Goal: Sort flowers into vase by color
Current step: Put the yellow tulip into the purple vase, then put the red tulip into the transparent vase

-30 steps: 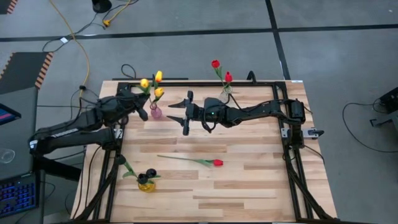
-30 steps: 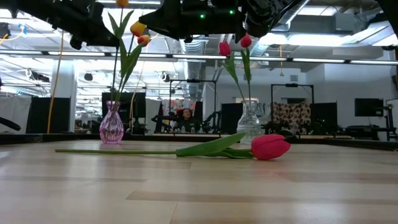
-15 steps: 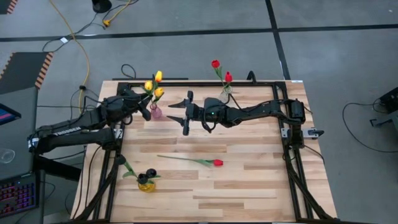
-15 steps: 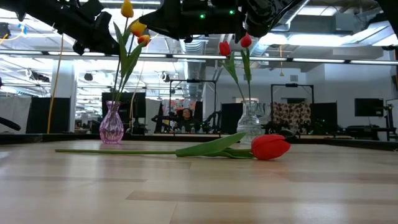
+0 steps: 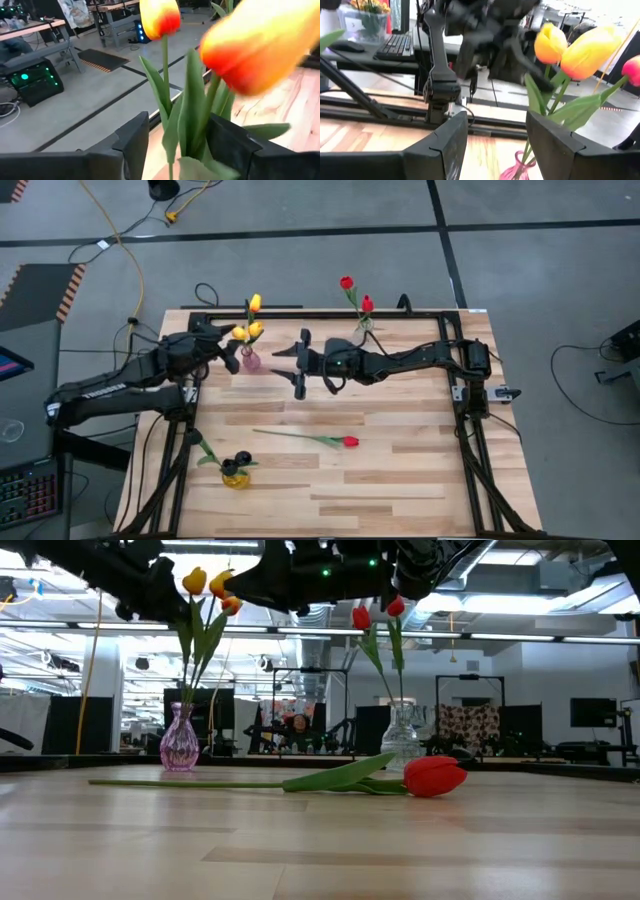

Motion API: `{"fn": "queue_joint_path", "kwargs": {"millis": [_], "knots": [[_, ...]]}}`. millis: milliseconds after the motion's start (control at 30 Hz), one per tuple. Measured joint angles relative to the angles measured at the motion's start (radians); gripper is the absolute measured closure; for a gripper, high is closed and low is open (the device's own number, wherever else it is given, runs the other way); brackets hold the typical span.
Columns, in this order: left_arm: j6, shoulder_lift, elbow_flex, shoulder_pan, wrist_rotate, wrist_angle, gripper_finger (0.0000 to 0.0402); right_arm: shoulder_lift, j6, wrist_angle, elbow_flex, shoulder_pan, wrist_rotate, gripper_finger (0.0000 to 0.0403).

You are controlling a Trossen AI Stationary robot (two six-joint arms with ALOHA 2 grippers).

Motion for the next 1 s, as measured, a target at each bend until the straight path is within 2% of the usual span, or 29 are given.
{"fn": "queue_joint_path", "kwargs": {"millis": [433,733,1000], "knots": [[0.012,-0.056,0.188,0.000,0.029,-0.307,0.0213,0.000,0.001,-0.156,0.000,0.008,0.000,0.0173],[0.021,-0.078,0.193,0.000,0.082,-0.311,0.0213,-0.029,0.008,-0.445,0.000,0.069,0.000,0.0173],[0.021,-0.078,0.193,0.000,0.088,-0.310,0.0213,-0.068,0.243,-0.760,0.001,0.128,-0.010,0.0173]]}}
